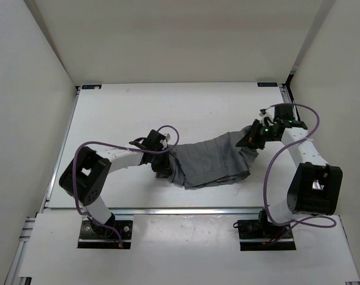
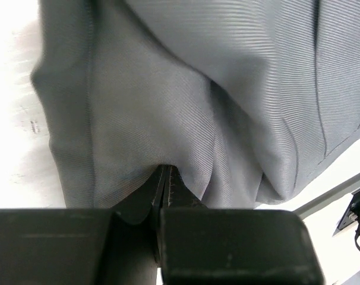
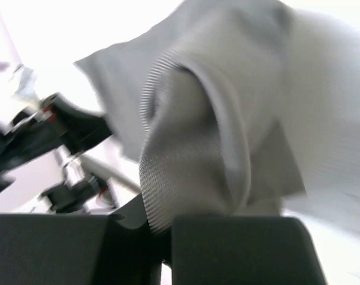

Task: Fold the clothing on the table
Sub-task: Fold the skirt

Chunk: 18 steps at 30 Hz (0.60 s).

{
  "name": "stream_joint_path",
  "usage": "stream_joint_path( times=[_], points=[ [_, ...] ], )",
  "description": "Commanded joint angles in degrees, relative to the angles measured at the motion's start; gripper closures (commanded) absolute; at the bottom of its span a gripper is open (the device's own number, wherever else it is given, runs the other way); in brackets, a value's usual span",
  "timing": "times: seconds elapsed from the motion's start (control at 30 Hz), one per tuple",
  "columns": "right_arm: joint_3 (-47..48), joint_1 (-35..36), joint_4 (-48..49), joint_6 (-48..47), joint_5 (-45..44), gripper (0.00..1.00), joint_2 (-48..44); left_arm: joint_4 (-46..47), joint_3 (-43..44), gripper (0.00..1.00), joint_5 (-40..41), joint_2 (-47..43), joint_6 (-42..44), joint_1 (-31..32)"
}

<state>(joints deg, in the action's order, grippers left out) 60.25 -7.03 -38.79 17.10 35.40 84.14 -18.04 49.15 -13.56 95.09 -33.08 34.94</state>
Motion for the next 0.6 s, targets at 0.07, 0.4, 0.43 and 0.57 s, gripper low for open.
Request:
stream_joint_path(
  times=[0.07,0.4,0.43,0.57],
  points=[
    [2.9,10.3,6.3,11.3,11.2,1.0,-0.1,-0.4,-0.4,0.91,-0.5,-0.3,0.0,-0.8],
    [6.1,26.1,28.0,28.8,23.0,1.0,9.5,-0.3,-1.7,0.91,-1.1,-0.1,0.2,-1.7],
    [7.1,26.5,28.5,29.5,23.1,1.0,10.6,-0.2,-1.2,0.91,-1.2,-0.3,0.2,-1.9],
    [8.5,30.2,34.1,33.5,25.0,1.0,15.6,-0.1,-1.4,0.91,-1.2,-0.6,-0.1,-2.1]
  ],
)
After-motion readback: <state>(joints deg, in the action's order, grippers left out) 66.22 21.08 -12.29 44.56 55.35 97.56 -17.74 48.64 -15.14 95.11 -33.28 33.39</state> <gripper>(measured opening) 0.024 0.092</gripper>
